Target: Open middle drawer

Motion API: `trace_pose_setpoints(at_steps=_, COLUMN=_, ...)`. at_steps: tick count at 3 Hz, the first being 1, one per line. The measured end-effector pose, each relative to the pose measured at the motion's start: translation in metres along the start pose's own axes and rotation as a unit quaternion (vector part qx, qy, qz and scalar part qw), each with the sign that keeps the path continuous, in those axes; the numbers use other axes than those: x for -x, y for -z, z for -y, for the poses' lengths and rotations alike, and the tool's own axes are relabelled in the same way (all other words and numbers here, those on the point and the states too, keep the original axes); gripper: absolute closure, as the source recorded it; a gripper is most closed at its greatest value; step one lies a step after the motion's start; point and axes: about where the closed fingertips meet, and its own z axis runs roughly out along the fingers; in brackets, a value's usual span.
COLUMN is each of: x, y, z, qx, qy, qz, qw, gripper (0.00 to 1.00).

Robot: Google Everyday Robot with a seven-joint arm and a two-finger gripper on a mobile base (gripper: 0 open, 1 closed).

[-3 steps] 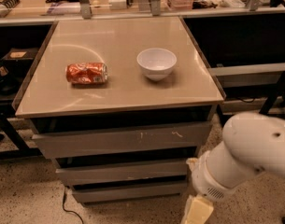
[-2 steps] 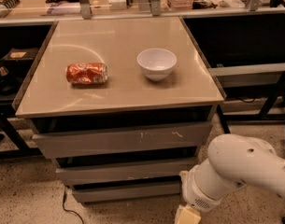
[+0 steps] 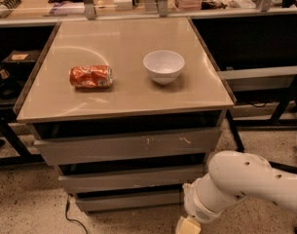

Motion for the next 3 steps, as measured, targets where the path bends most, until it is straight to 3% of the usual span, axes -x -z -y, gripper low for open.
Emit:
trace_pose_setpoints(at_steps=1, x=0.001, y=-0.002, z=0.002, qx=-0.006, qy=0.003, qz=0.005, qw=1.0, gripper=0.0)
trace_pose_setpoints(at_steps=3, x=0.032, y=-0.045, z=0.053, qx=-0.058, qy=0.044, qz=0.012, qw=0.9973, gripper=0.0)
